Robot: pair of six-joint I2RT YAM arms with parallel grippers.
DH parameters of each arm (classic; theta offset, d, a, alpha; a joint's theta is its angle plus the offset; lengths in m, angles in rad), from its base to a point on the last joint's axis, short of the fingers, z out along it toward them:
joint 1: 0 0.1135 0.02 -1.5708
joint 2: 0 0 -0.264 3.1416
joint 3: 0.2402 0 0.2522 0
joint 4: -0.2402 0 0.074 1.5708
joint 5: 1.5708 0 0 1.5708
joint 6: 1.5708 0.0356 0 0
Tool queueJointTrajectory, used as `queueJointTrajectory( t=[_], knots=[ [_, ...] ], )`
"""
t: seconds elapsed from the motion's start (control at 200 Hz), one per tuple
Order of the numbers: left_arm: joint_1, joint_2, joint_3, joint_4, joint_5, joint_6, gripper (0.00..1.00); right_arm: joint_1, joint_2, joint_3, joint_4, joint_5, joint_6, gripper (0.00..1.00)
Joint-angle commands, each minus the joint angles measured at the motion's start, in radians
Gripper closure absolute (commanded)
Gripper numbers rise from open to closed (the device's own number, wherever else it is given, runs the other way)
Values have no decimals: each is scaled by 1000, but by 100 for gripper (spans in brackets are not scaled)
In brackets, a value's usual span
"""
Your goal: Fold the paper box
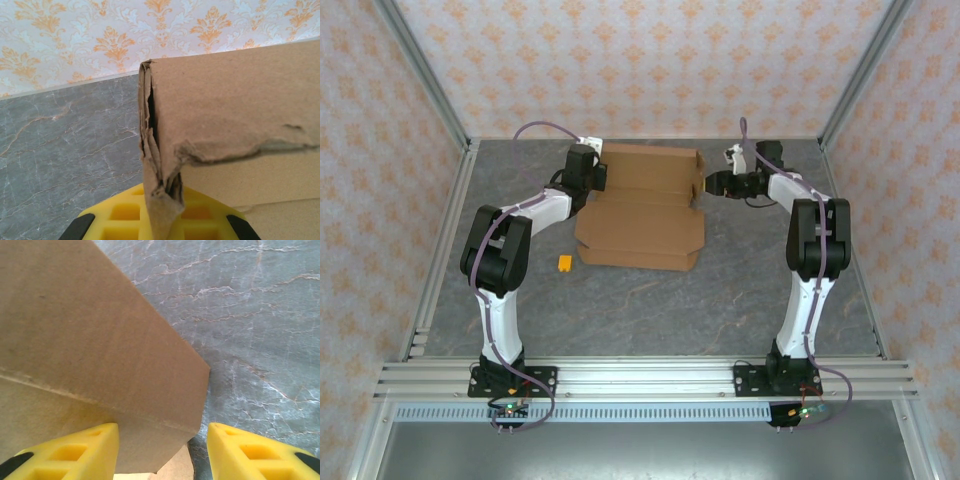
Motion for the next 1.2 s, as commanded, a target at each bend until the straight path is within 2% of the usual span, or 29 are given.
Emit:
queueJointTrajectory(
  t=[0.0, 0.33, 0.52, 0.77, 0.935, 1.195],
  knots=[
    [-3, 6, 37, -21, -15, -7, 100, 26, -37, 10, -14, -50, -53, 50],
    [-4, 4, 38, -24, -10, -6, 100, 70, 0, 72, -5, -47, -47, 54],
    [-3, 1, 37, -25, -8, -7, 100, 87, -9, 30, 123, 21, 0, 54],
    [-3, 2, 38, -27, -5, -1, 100, 93, -29, -33, 297, 120, 64, 49],
    [-4, 4, 40, -29, -2, -1, 100, 102, -52, -84, 390, 189, 68, 42],
    [-4, 8, 44, -31, 1, -1, 100, 121, -35, -66, 423, 207, 54, 43]
  ],
)
